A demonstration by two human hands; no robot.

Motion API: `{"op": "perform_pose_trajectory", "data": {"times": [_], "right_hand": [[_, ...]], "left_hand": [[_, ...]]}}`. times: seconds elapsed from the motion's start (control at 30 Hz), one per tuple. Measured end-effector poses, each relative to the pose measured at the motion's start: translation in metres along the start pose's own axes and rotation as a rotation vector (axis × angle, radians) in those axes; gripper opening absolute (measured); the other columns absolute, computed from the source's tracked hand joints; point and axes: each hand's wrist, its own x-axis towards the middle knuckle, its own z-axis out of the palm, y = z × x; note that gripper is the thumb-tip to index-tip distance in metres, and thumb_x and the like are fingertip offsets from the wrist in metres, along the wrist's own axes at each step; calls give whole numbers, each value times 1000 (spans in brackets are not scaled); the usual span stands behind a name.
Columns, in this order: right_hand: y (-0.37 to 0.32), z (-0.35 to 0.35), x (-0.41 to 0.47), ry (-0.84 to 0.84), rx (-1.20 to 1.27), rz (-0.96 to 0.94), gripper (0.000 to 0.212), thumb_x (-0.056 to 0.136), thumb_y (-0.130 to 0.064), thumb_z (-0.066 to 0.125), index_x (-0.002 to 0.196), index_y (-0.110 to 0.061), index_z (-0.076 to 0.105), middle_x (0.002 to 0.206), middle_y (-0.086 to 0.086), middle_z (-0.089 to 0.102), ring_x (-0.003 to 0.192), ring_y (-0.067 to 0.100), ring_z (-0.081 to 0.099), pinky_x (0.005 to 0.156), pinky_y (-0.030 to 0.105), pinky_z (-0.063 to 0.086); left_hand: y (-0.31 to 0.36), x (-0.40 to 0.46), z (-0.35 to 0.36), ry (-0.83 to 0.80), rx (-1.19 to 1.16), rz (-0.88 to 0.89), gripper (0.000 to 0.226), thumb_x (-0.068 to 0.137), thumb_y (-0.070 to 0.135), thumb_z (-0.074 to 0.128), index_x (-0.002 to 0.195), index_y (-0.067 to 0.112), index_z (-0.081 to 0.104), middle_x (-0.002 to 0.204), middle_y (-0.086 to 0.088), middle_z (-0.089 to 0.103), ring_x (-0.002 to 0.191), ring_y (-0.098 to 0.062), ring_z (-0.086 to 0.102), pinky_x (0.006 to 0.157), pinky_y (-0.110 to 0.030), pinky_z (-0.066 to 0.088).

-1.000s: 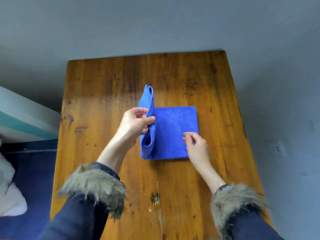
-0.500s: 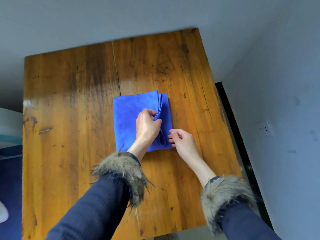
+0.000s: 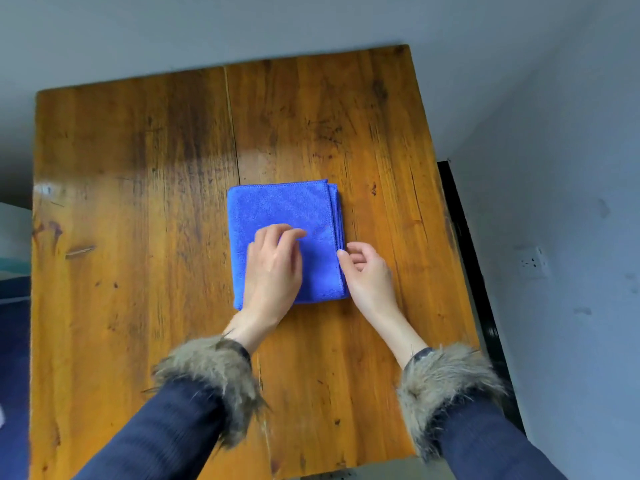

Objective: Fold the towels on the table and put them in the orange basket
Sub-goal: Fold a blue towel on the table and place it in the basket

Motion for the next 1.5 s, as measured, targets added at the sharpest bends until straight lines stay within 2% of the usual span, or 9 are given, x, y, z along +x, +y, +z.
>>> {"op": "perform_pose_trajectory", "data": {"times": [0.1, 0.2, 0.5, 0.77, 0.87, 1.03, 1.17, 1.37, 1.5], "right_hand": [[-6, 9, 4, 159, -209, -255, 31, 91, -20, 55, 119, -6, 58, 109, 8, 57, 99, 23, 54, 91, 33, 42], [-17, 22, 15, 213, -288, -330, 33, 91, -22, 54, 118, -4, 58, 108, 12, 57, 102, 29, 51, 89, 36, 39], [-42, 32, 51, 210, -239, -122, 17, 90, -29, 55, 89, -13, 58, 91, 3, 63, 90, 26, 56, 79, 38, 43], [-38, 26, 41, 281, -90, -97, 14, 90, -22, 57, 87, -9, 62, 83, 0, 63, 86, 22, 58, 71, 23, 34], [-36, 27, 46, 262, -139, -48, 15, 92, -19, 51, 95, -9, 63, 97, 5, 64, 93, 23, 58, 74, 25, 35], [-32, 37, 42, 403, -434, -474, 37, 90, -12, 40, 123, -6, 55, 129, 13, 53, 121, 30, 49, 96, 36, 36], [-14, 47, 42, 177, -691, -678, 50, 95, -23, 29, 142, -6, 36, 151, 12, 31, 141, 26, 24, 113, 46, 19], [3, 45, 55, 50, -811, -606, 56, 96, -37, 24, 147, -13, 25, 155, 6, 20, 144, 21, 14, 116, 48, 7], [-1, 41, 47, 50, -735, -591, 58, 94, -38, 26, 146, -12, 27, 156, 7, 18, 145, 22, 12, 115, 48, 5]], "left_hand": [[-34, -11, -10, -15, 194, 100, 36, 91, 15, 40, 124, 8, 53, 134, -13, 50, 130, -33, 39, 105, -44, 32], [-53, -18, -10, -166, 273, 111, 52, 93, 32, 38, 140, 11, 37, 151, -12, 29, 142, -31, 17, 115, -48, 13], [-61, -25, 2, -298, 375, 112, 67, 90, 55, 34, 147, 21, 25, 156, -6, 16, 145, -27, 6, 116, -50, 3], [-56, -20, -5, -252, 348, 160, 62, 91, 51, 35, 145, 23, 30, 156, -8, 16, 145, -28, 5, 114, -56, 0], [-52, -9, -4, -222, 347, 165, 56, 93, 44, 34, 144, 22, 32, 155, -10, 20, 144, -31, 9, 113, -58, 1], [-53, 18, 0, -168, 352, 166, 50, 96, 31, 29, 143, 16, 32, 154, -13, 23, 143, -34, 15, 112, -57, 6], [-56, 24, 2, -146, 282, 153, 50, 96, 23, 28, 144, 10, 29, 154, -13, 22, 143, -33, 16, 113, -54, 8], [-68, 19, 12, -227, 359, 147, 52, 97, 37, 25, 145, 17, 30, 153, -12, 25, 143, -31, 18, 113, -54, 10], [-64, 16, 4, -199, 208, 97, 54, 97, 34, 27, 146, 15, 25, 155, -12, 19, 144, -29, 11, 114, -50, 7]]}}
